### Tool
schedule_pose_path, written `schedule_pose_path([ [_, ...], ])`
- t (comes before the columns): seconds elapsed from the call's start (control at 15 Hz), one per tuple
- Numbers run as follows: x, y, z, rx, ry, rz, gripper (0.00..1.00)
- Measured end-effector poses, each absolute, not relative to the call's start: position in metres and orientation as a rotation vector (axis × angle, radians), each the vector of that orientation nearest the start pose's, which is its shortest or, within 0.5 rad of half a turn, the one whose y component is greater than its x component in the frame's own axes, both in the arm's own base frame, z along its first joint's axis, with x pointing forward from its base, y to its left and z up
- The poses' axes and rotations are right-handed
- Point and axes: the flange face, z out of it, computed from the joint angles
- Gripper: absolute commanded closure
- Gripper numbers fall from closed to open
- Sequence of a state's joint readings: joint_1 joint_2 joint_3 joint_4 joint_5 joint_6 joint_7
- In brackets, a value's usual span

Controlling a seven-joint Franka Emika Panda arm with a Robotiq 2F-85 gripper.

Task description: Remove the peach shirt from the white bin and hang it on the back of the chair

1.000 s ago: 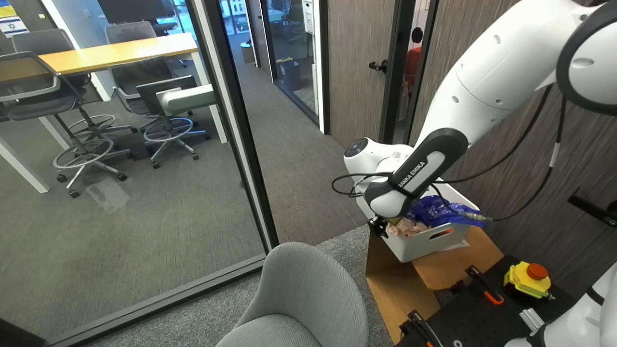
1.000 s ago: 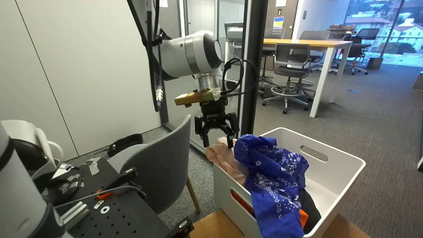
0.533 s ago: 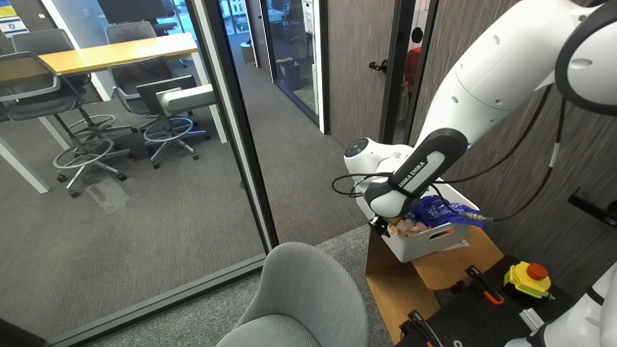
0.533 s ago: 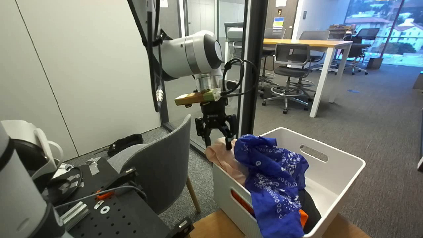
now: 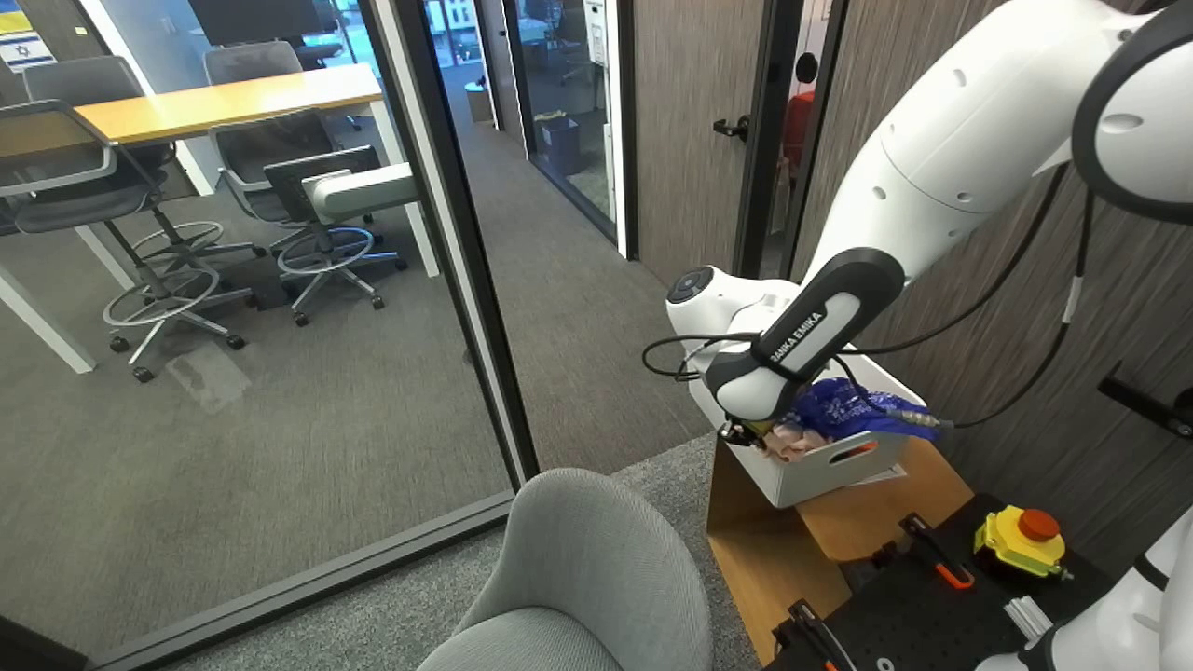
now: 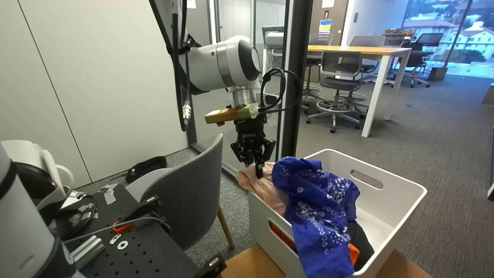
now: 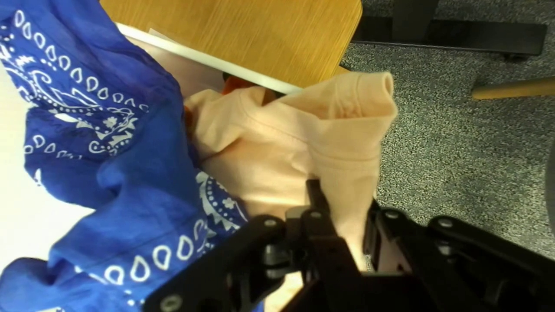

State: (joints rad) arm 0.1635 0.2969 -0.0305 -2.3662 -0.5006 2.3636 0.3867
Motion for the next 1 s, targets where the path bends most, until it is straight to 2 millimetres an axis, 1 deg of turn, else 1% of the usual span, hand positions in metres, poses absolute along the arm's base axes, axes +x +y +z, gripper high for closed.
schedule_pose_path([
  [0.07,0.472,0.056,0.181,-3.479,-0.274,0.362,0.97],
  [0.13,0.473,0.055,0.182,-3.48,-0.271,0.36,0.94],
  [0.2,0.474,0.055,0.182,-3.48,-0.27,0.358,0.93],
  [0.67,0.476,0.052,0.185,-3.46,-0.271,0.337,0.93],
  [0.8,0.482,0.044,0.194,-3.393,-0.29,0.272,0.93],
  [0.87,0.485,0.036,0.204,-3.354,-0.294,0.229,0.93],
  [1.0,0.487,0.016,0.231,-3.289,-0.286,0.15,0.93],
])
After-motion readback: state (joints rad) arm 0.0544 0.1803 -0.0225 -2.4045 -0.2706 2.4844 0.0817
